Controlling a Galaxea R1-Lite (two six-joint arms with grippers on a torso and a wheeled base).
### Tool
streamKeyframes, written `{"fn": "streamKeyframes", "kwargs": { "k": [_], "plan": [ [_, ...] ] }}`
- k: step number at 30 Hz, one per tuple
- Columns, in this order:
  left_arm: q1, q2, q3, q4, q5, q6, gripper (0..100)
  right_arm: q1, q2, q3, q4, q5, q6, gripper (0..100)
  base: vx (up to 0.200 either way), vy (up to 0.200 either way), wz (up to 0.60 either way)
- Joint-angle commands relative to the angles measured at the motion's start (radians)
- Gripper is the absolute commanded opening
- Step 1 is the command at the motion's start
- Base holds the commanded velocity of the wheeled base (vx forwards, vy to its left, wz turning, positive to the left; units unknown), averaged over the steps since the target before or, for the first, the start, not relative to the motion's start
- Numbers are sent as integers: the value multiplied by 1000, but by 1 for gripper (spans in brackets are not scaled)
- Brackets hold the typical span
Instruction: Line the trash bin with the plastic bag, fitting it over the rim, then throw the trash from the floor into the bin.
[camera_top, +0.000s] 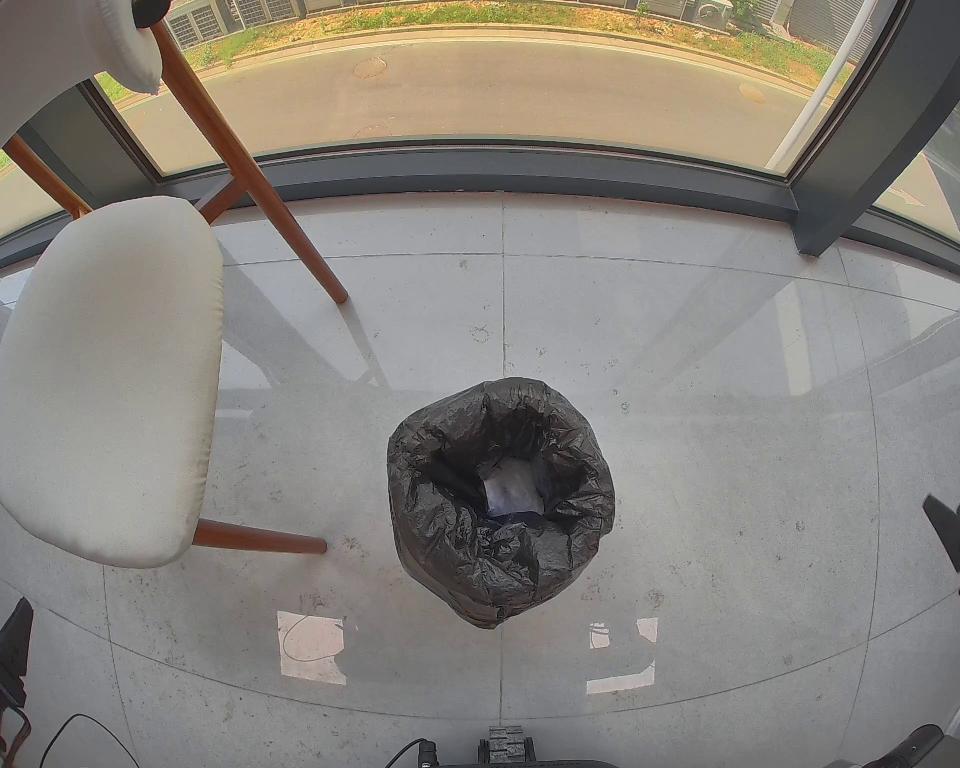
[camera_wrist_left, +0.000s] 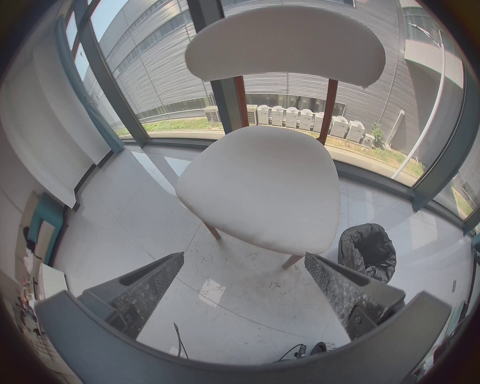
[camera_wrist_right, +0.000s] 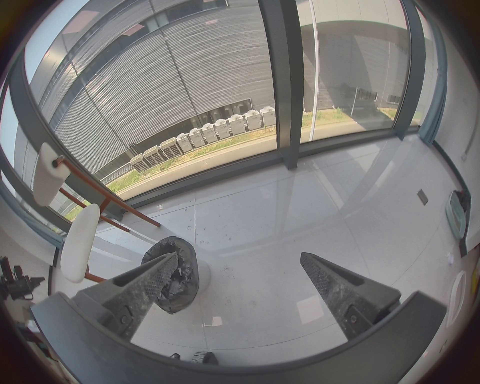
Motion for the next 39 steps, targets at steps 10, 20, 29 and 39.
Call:
{"fn": "streamKeyframes", "kwargs": {
  "k": [10, 20, 29, 39],
  "plan": [
    [65, -230, 440, -506, -347, 80, 100, -17, -539, 341, 19, -58, -258, 100, 0, 0, 0],
    [64, -230, 438, -464, -746, 223, 100, -14, -539, 344, 39, -10, -290, 100, 0, 0, 0],
    [65, -230, 440, -464, -535, 166, 100, -13, -539, 345, 39, -18, -290, 100, 0, 0, 0],
    [85, -228, 440, -467, -327, 120, 100, -20, -528, 341, 43, -18, -285, 100, 0, 0, 0]
  ]
}}
